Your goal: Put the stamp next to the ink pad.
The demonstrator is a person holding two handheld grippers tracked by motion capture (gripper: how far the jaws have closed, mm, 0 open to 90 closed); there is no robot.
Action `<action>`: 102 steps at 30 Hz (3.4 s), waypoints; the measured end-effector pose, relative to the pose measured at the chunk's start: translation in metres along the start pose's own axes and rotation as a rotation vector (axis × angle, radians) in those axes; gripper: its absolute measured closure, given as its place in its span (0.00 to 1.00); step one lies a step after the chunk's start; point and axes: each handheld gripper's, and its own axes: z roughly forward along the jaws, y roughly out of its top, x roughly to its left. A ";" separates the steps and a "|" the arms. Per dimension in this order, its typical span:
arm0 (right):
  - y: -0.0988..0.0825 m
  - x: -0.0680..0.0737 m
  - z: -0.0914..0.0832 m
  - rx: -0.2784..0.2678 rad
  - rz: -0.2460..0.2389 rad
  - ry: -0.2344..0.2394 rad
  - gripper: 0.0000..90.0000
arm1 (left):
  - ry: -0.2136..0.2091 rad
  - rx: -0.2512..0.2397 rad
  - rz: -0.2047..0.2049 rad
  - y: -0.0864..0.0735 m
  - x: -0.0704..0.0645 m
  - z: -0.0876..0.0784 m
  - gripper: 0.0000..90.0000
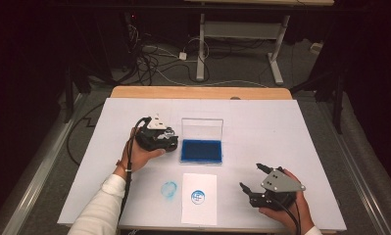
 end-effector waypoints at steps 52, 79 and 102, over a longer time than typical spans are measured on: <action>0.000 0.002 0.001 0.010 -0.011 0.011 0.25 | 0.085 -0.072 -0.020 -0.006 -0.006 -0.008 0.31; 0.001 0.004 -0.001 -0.002 -0.020 0.005 0.25 | 0.117 -0.126 0.010 -0.002 -0.022 -0.030 0.18; 0.002 0.002 -0.005 -0.020 -0.022 -0.008 0.25 | 0.143 -0.201 0.085 0.006 -0.047 -0.047 0.18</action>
